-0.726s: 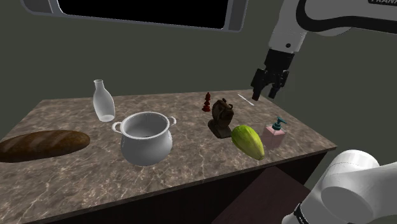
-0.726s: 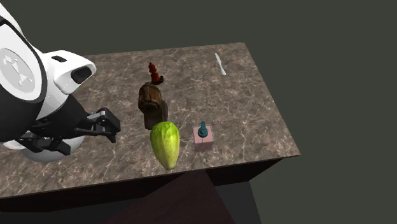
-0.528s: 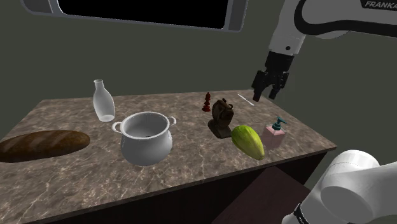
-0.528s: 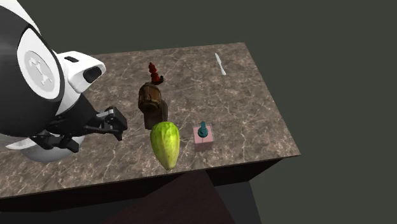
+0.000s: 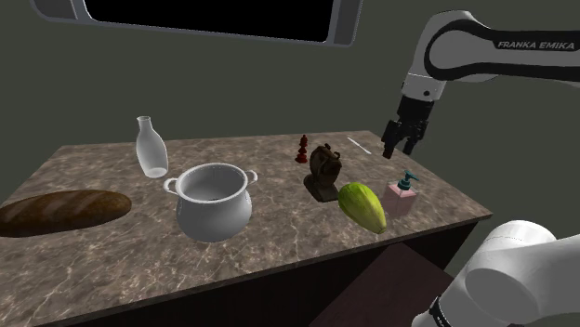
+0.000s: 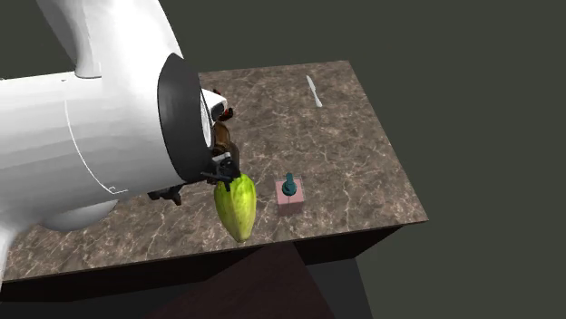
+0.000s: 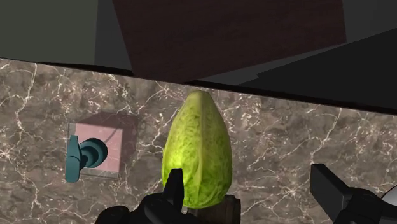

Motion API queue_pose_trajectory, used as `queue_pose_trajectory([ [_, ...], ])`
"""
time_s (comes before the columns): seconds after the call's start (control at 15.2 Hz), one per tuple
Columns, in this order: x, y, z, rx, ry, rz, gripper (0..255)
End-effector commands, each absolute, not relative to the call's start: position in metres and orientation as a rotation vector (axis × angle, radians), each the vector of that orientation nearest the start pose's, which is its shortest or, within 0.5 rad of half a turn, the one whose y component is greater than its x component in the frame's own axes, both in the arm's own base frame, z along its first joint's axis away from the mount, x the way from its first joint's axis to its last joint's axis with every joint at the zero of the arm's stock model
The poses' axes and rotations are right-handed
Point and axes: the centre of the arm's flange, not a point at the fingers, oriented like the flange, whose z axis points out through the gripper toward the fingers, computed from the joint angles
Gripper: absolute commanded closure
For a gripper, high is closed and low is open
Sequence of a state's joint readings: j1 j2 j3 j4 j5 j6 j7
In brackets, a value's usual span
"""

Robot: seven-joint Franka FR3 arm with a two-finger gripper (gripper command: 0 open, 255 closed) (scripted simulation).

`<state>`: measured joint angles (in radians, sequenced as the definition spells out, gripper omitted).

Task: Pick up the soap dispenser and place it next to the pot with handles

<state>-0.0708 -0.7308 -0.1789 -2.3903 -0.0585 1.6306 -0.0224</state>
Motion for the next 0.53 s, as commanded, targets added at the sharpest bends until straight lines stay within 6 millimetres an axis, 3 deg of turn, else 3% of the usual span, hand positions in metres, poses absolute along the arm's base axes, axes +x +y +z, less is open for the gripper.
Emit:
queue_pose_trajectory([
  [0.0,0.315,-0.118,0.541,-3.07,0.269,0.055,0],
  [0.46,0.317,-0.195,0.494,-3.085,0.272,0.092,0],
])
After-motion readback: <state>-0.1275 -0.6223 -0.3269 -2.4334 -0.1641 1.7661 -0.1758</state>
